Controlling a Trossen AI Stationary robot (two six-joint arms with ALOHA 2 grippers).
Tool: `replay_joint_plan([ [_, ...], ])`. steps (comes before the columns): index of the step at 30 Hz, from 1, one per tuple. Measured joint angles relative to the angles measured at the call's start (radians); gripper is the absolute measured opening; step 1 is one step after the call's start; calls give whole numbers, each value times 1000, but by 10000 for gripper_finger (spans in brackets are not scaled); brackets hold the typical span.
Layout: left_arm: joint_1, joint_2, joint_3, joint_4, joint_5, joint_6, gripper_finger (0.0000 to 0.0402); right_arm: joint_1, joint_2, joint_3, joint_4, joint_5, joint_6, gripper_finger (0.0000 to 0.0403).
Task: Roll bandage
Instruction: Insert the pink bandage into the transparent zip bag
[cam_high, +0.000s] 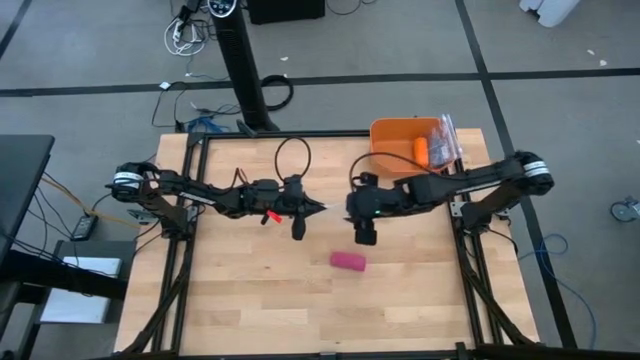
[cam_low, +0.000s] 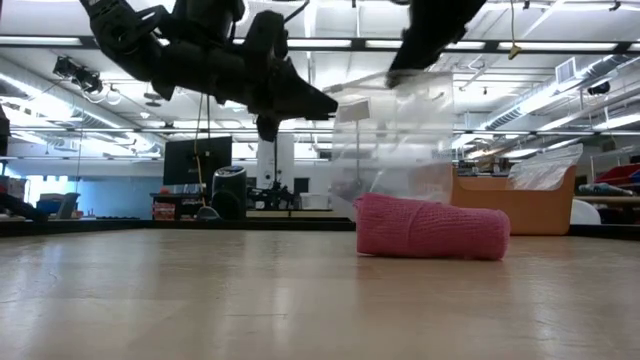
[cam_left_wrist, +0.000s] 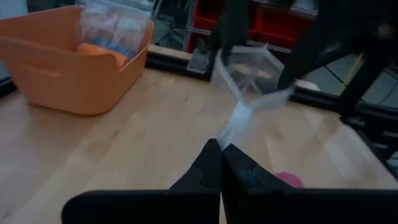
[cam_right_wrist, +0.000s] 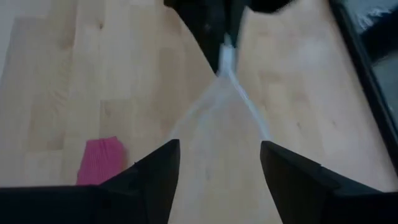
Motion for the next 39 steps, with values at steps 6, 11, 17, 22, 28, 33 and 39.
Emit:
replay_joint_plan([
  [6, 8, 0, -68, 107, -33, -2, 0, 43, -139, -91, -5, 72, 106, 232],
  [11, 34, 0, -138, 264, -28, -48, 0, 107, -256, -249, 162, 146, 216, 233],
  [17, 48, 0, -170, 328, -13, -100, 0, 209, -277, -413, 408, 281, 224, 227],
  [22, 48, 0, -170, 330, -10, -104, 0, 231, -248, -462, 510, 392, 219, 212],
  [28, 48, 0, -169, 344, -10, -107, 0, 218, -217, -466, 555, 470, 192, 143],
  [33, 46, 0, -168, 353, 13, -117, 0, 192, -202, -466, 590, 441, 136, 20],
  [39, 18, 0, -158, 340, 35, -129, 0, 119, -173, -466, 698, 304, 69, 4],
])
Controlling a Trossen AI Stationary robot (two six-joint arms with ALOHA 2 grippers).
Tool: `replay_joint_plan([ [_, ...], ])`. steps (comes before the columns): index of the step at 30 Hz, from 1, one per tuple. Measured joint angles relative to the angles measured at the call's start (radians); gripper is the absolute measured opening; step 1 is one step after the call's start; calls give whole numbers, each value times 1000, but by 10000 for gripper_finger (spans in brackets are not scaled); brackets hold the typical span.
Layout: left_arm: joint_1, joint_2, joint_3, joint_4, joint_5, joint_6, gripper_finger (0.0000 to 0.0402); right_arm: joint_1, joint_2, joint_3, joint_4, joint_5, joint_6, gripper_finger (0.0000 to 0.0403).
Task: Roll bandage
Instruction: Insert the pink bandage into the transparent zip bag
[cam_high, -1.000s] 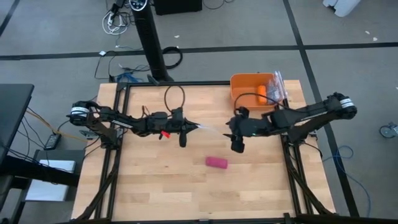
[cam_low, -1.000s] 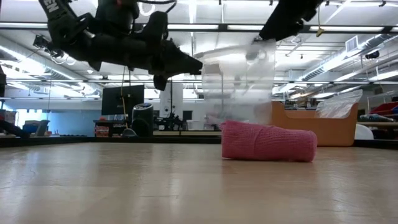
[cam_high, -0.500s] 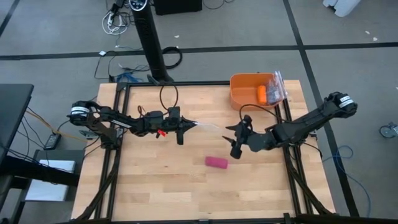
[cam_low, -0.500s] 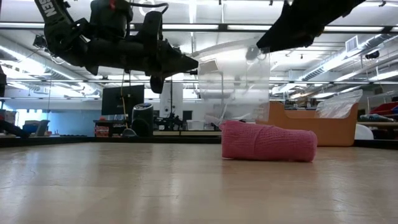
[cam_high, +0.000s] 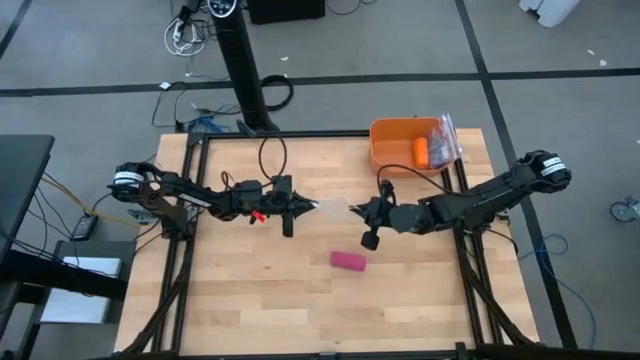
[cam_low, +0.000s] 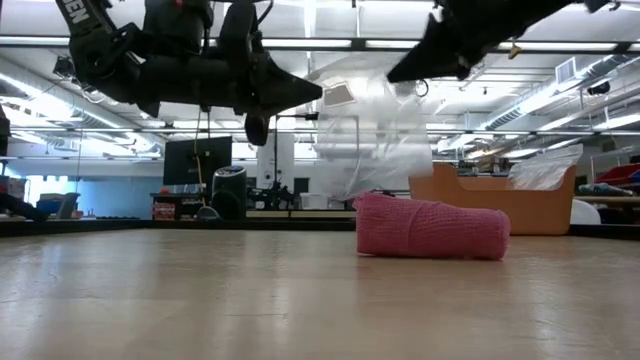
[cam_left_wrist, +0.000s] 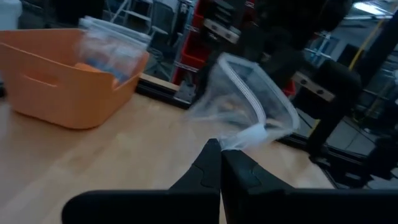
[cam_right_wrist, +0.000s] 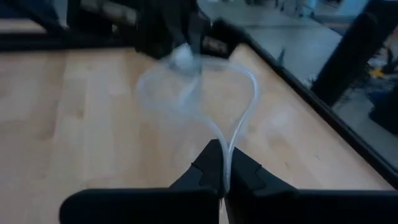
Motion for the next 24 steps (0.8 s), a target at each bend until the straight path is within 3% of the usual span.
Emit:
replay_joint_plan([
  [10, -17, 2, 102, -162, 2, 61, 0, -109, 92, 0, 175, -266, -77, 2],
  [17, -17, 2, 146, -232, -1, 85, 0, -130, 124, 0, 235, -336, -86, 1],
  [24, -17, 2, 146, -251, -1, 111, 0, -119, 61, 0, 116, -340, -61, 2],
])
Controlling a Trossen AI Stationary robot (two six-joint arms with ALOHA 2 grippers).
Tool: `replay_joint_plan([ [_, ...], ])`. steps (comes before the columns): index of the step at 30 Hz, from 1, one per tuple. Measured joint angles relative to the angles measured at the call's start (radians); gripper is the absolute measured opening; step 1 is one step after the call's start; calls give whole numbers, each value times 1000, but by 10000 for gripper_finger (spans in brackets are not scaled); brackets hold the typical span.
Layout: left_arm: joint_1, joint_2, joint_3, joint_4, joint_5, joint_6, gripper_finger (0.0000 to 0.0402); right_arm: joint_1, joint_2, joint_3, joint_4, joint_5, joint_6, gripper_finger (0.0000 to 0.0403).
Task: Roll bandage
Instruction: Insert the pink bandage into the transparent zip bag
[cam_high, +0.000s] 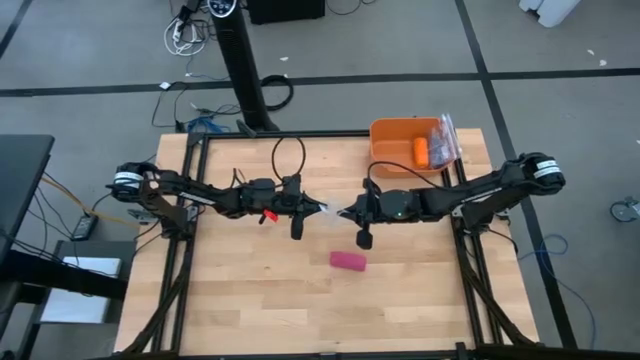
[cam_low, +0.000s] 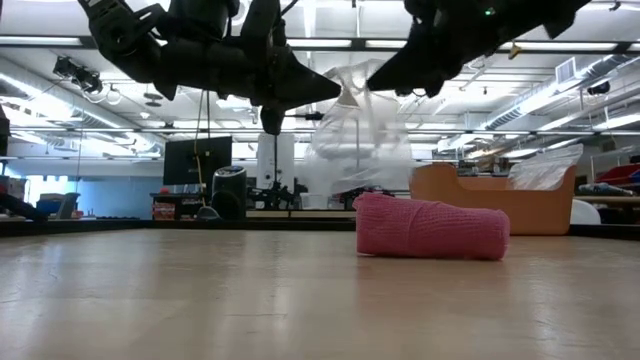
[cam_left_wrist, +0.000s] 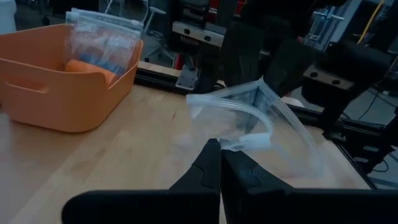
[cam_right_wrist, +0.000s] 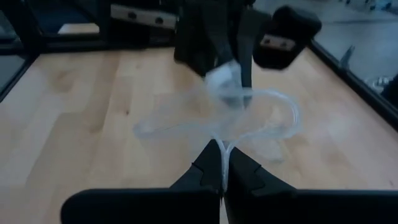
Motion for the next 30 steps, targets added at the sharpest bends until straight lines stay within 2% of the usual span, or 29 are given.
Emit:
replay_joint_plan([
  [7, 1, 0, 0, 2, -1, 21, 0, 46, -100, 0, -200, 58, 81, 3],
  [13, 1, 0, 0, 6, -11, 20, 0, 49, -144, 0, -271, 61, 152, 18],
  [16, 1, 0, 0, -3, -23, 22, 0, 52, -164, 0, -308, 65, 155, 49],
  [24, 1, 0, 0, -42, -38, 23, 0, 52, -243, 0, -402, 66, 205, 163],
  [30, 1, 0, 0, -40, -39, 23, 0, 86, -294, 1, -491, 51, 257, 204],
])
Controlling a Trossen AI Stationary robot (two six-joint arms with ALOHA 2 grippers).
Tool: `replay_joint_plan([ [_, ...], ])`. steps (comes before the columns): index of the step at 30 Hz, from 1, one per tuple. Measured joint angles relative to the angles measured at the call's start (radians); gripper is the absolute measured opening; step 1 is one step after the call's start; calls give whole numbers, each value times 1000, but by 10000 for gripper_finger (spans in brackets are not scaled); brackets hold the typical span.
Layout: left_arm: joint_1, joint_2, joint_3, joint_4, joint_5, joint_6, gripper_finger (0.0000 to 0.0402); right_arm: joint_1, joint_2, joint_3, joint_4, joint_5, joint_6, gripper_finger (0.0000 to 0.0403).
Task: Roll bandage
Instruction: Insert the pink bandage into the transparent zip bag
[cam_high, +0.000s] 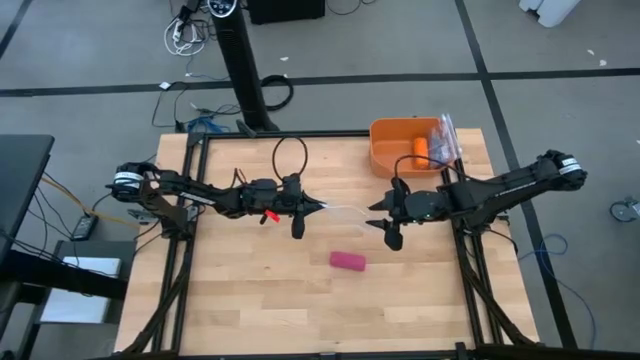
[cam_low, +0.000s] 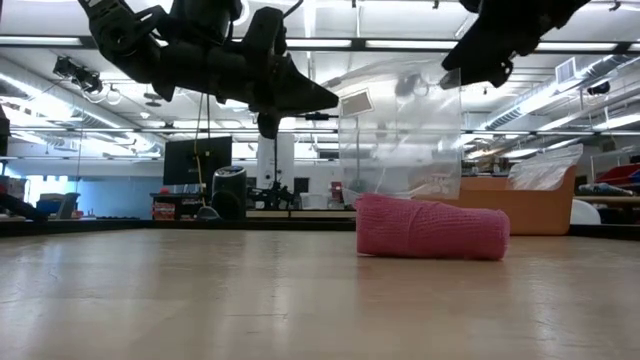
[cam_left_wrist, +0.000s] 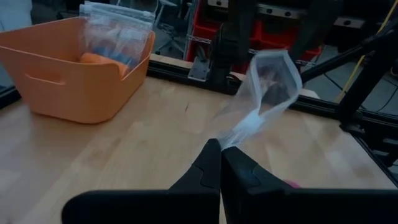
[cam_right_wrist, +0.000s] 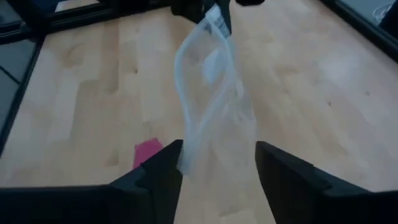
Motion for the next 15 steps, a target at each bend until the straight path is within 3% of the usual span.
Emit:
replay_joint_plan([
  [4, 0, 0, 0, 2, -1, 0, 0, 51, -20, 0, -38, 87, 56, 204],
  [8, 0, 0, 0, 3, -1, 0, 0, 108, -13, 0, -53, 195, 70, 180],
  [11, 0, 0, 0, 3, -2, 0, 0, 141, 4, 0, -49, 252, 69, 138],
  [15, 0, 0, 0, 3, -2, -3, 0, 156, 30, 0, -5, 289, 41, 43],
])
